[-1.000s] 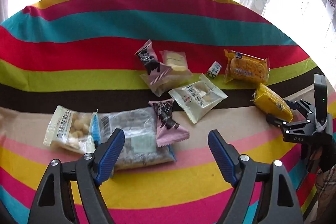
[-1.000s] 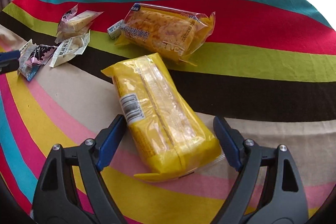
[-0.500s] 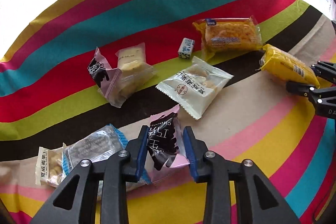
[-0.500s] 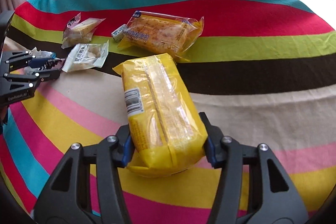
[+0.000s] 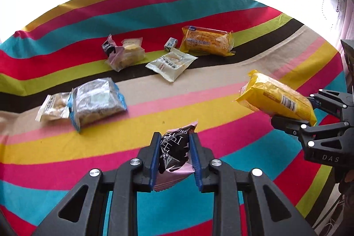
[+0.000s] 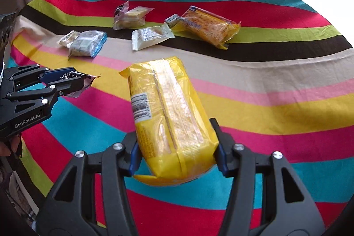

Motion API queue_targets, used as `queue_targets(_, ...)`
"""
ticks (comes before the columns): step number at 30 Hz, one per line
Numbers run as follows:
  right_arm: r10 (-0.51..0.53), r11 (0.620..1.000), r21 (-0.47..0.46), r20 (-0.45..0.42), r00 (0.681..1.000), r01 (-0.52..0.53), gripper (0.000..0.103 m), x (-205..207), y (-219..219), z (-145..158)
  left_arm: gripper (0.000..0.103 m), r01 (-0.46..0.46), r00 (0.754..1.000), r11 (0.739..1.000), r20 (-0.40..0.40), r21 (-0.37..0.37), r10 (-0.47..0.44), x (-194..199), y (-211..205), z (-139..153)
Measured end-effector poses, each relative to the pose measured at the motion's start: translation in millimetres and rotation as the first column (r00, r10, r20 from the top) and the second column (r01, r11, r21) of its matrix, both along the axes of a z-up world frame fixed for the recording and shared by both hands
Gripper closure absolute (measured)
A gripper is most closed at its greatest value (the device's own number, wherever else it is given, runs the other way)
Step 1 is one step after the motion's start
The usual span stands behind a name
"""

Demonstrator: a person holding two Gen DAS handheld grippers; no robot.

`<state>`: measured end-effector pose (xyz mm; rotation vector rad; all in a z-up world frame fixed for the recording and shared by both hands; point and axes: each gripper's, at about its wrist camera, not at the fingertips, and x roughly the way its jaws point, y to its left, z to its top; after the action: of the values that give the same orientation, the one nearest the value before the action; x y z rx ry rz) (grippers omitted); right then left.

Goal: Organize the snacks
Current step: 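Carry both packets over the white box and open both tools to release them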

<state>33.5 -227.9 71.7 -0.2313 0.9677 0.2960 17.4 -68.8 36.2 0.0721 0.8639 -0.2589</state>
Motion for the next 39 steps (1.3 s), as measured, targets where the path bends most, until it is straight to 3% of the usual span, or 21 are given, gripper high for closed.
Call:
queue_targets(7,0.125,0.989,-0.085,0.026,0.992,-0.123,0.046,-53,56,6,0.076,-0.072,0.997,0.997,-0.017,-0.02,0.072,-51,40,1)
queue_targets(15,0.206,0.975,-0.099,0.051,0.977,-0.201,0.046,-88,107,20,0.076,-0.122,0.992,0.991,0.018,-0.05,0.123,-96,78,14)
queue_targets(39,0.301,0.944,-0.166,0.076,0.951,-0.286,0.046,-129,178,46,0.076,-0.252,0.963,0.961,0.072,-0.113,0.261,-177,174,37)
